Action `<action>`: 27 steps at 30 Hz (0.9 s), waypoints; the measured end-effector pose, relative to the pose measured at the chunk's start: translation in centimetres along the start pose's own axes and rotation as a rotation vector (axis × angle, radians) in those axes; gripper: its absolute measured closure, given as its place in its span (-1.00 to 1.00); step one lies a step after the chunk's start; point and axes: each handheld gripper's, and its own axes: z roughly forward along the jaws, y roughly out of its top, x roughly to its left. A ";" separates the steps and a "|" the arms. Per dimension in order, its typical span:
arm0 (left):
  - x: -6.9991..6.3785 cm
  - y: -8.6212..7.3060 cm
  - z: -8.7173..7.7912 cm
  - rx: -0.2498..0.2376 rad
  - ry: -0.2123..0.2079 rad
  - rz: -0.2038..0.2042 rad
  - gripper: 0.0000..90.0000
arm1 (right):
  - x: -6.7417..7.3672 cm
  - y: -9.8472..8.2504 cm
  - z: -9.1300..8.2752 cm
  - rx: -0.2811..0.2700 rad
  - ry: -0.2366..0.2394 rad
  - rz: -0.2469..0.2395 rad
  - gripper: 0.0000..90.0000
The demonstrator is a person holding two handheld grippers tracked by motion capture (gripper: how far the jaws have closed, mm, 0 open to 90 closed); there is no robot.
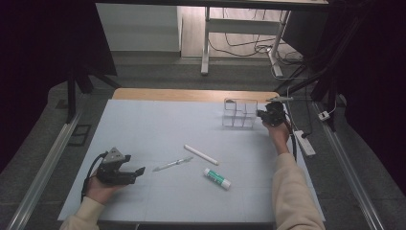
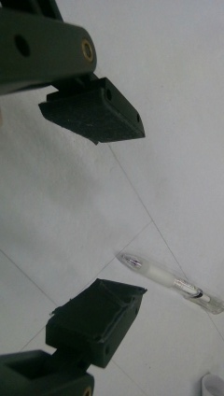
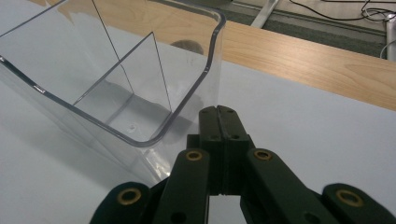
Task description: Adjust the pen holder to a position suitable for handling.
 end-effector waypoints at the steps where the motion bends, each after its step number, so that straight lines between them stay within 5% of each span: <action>1: 0.0 0.0 0.0 0.000 0.000 0.000 -0.52 | 0.0 0.0 0.0 0.000 0.000 0.000 0.97; 27: 0.1 0.0 0.1 0.001 -0.002 0.001 -0.52 | 3.4 1.0 1.8 -0.003 0.061 -0.026 0.97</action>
